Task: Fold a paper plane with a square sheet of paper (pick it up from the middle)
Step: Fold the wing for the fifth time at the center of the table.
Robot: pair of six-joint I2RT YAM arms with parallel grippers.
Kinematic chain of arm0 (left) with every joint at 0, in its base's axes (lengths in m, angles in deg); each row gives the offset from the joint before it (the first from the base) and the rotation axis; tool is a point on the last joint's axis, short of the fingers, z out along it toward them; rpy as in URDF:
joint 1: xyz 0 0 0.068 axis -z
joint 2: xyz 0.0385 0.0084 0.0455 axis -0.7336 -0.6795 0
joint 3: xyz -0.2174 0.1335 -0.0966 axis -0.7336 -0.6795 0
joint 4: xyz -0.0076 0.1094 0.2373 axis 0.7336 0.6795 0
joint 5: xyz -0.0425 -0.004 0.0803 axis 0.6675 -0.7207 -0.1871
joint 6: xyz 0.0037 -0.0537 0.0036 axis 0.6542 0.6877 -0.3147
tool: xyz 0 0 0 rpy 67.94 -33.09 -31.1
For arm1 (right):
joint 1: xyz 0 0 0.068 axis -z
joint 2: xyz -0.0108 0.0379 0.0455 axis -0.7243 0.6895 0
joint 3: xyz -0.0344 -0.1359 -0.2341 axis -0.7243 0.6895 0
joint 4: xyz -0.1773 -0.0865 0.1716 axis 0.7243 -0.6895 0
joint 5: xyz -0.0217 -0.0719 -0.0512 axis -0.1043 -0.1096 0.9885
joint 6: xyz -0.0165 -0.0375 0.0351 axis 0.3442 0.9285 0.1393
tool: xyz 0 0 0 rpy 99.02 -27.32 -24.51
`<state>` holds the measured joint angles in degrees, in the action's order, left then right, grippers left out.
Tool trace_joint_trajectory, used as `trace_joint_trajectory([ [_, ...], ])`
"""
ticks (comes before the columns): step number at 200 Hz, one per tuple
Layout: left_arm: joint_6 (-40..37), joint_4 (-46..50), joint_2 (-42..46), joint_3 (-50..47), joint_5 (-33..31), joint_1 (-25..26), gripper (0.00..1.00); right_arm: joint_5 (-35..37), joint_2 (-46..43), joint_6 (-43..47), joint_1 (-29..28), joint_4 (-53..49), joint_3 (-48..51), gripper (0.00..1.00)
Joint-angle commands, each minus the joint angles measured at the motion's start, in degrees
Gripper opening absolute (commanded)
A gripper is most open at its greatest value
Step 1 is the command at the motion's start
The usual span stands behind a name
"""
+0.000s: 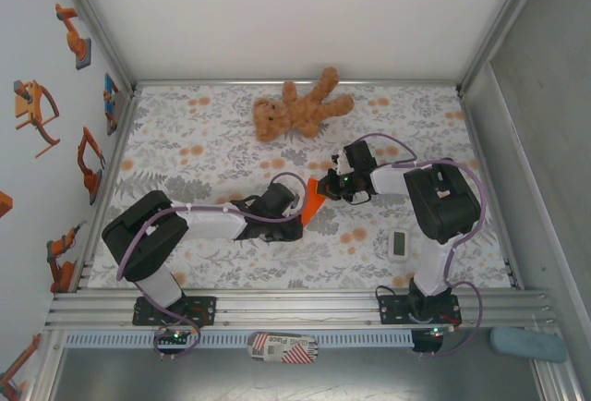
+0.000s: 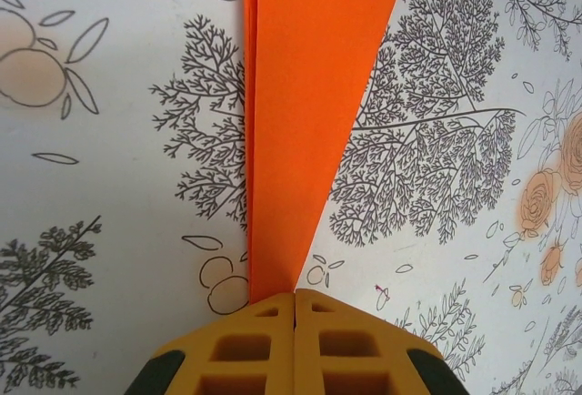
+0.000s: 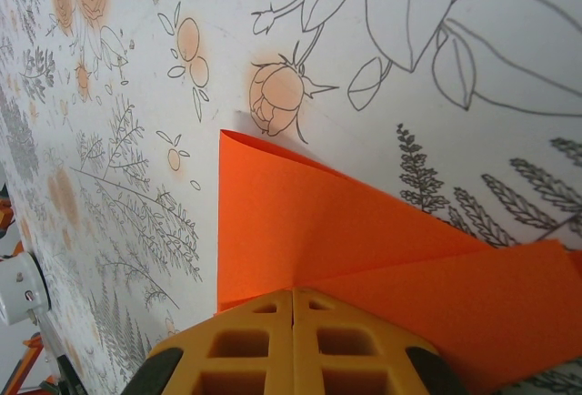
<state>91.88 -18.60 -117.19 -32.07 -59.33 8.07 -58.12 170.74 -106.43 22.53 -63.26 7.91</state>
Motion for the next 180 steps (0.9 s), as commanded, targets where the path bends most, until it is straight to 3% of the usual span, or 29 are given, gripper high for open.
trace_joint_trajectory([
  [1, 0.98, 15.49, -1.32, -4.22, 2.59, 1.51, 0.00, 9.85, 2.38, 1.32, 0.50, -5.52, 1.18, 0.00],
  [71, 2.27, 14.22, 2.47, -7.12, 3.31, 1.51, 0.00, 9.91, 2.85, 1.69, 0.46, -5.76, 1.06, 0.00],
  [106, 0.38, 16.28, 2.65, -3.60, 2.90, 1.50, 0.00, 8.18, -1.03, 1.83, 0.36, -5.75, 0.91, 0.00],
  [146, -2.37, 17.52, 11.28, 2.14, 3.07, 0.91, 0.00, 6.08, -5.24, 3.11, 0.28, -8.05, -0.51, 0.00],
  [180, -2.98, 15.86, 11.83, 4.93, 2.93, -2.38, 0.04, 4.80, -10.76, 2.42, -0.11, -7.75, 0.02, 0.00],
])
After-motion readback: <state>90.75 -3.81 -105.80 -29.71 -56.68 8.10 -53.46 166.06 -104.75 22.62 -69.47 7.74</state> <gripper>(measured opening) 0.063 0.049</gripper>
